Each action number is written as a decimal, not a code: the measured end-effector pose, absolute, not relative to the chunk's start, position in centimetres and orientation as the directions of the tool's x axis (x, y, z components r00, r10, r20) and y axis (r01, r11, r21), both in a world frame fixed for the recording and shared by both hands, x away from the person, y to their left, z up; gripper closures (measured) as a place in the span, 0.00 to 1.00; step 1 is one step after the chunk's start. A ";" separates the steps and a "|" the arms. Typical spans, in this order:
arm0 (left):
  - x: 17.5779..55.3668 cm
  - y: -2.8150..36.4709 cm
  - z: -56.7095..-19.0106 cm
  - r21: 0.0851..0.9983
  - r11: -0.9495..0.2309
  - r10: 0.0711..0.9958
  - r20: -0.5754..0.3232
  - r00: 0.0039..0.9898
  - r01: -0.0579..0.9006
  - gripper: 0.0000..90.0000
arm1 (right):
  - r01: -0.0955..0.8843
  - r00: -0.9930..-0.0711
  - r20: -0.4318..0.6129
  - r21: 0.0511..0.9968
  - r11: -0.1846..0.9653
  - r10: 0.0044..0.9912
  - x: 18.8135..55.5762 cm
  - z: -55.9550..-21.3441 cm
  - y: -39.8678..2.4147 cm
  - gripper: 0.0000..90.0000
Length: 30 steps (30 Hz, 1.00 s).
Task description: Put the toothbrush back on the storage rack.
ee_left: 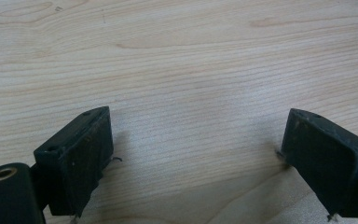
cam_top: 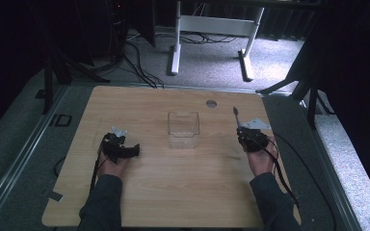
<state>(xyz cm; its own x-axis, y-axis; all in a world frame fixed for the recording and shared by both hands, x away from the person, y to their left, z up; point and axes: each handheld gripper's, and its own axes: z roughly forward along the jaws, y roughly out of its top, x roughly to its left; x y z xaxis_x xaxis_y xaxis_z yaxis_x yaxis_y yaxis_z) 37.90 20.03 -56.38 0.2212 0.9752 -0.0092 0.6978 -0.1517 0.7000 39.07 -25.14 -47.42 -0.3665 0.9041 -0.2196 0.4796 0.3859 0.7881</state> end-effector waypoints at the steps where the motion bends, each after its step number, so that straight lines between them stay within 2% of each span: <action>1: 37.9 20.0 -56.4 0.700 -0.152 0.975 -0.009 0.221 0.698 0.10 | 0.476 -0.364 -0.218 0.792 0.382 0.906 39.1 -47.4 -25.2 0.87; 22: 37.9 20.0 -56.4 0.700 -0.152 0.975 -0.009 0.221 0.698 0.10 | 0.407 -0.303 -0.159 0.870 0.279 0.940 39.1 -47.1 -25.0 0.87; 30: 37.9 20.0 -56.4 0.700 -0.151 0.975 -0.010 0.221 0.698 0.10 | 0.403 -0.302 -0.107 0.886 0.229 0.947 39.2 -46.8 -25.3 0.87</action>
